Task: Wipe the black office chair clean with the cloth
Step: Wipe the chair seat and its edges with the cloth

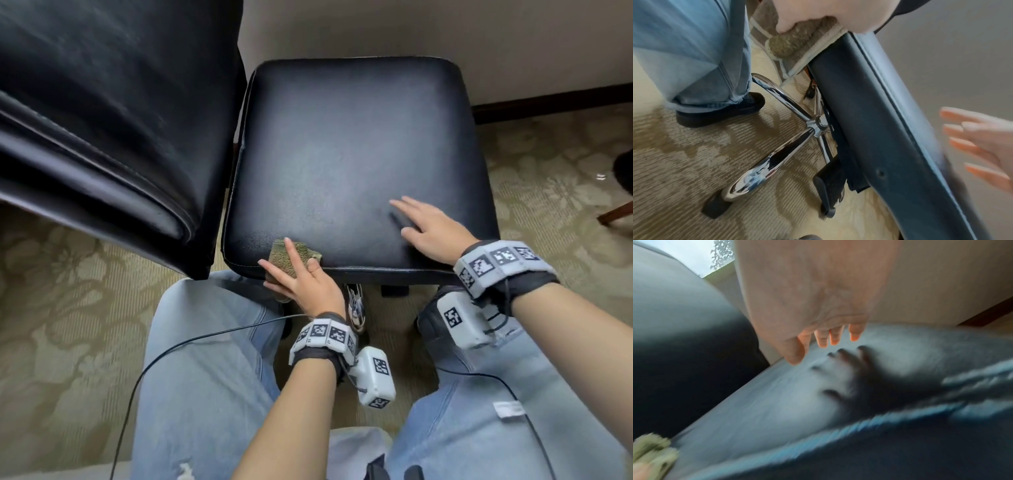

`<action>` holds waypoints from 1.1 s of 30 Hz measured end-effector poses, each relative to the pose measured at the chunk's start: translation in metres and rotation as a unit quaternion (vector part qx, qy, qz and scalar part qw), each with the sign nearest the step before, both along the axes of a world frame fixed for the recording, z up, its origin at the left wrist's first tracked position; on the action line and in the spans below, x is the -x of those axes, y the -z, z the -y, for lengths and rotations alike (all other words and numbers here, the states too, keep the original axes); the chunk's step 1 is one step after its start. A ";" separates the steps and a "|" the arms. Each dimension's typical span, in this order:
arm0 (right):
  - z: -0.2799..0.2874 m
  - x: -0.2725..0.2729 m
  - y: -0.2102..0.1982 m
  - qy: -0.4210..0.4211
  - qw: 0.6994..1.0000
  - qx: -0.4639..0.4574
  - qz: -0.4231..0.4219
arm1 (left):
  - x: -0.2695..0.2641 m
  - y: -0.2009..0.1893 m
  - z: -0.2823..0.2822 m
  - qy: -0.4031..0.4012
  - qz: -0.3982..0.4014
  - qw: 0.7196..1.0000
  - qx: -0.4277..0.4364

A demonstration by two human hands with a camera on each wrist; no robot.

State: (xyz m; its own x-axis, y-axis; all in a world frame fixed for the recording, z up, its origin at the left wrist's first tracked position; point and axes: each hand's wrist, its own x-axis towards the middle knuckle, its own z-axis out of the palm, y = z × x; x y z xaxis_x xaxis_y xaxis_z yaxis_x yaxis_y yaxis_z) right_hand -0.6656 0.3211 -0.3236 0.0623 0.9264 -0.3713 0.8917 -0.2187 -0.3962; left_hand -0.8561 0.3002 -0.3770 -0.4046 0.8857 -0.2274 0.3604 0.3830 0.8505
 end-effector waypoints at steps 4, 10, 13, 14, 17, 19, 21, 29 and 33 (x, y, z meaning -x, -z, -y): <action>0.000 -0.036 -0.004 0.028 0.999 0.012 0.039 | 0.010 0.003 -0.008 -0.003 -0.009 1.000 0.003; 0.012 -0.027 0.008 0.039 0.999 0.010 0.033 | 0.029 -0.001 -0.032 -0.019 -0.013 1.000 0.000; 0.019 -0.009 0.006 0.046 0.997 0.014 0.067 | 0.045 -0.003 -0.044 -0.008 -0.020 1.000 0.000; 0.021 -0.002 0.005 0.046 0.996 0.019 0.079 | 0.050 -0.003 -0.047 -0.001 -0.023 1.000 -0.003; 0.024 0.016 0.003 0.045 0.993 0.030 0.103 | 0.060 -0.002 -0.056 0.009 -0.029 0.999 -0.018; 0.024 0.024 0.002 0.041 0.992 0.044 0.114 | 0.058 -0.003 -0.058 0.002 -0.018 1.000 -0.018; 0.023 0.030 0.000 0.038 0.990 0.063 0.118 | 0.054 -0.005 -0.058 -0.004 -0.006 1.000 -0.012; 0.024 0.040 -0.006 0.036 0.987 0.097 0.124 | 0.008 -0.009 -0.003 0.078 0.002 0.997 0.022; 0.025 0.042 -0.008 0.021 0.985 0.107 0.135 | 0.012 -0.009 -0.002 0.116 -0.008 0.993 0.033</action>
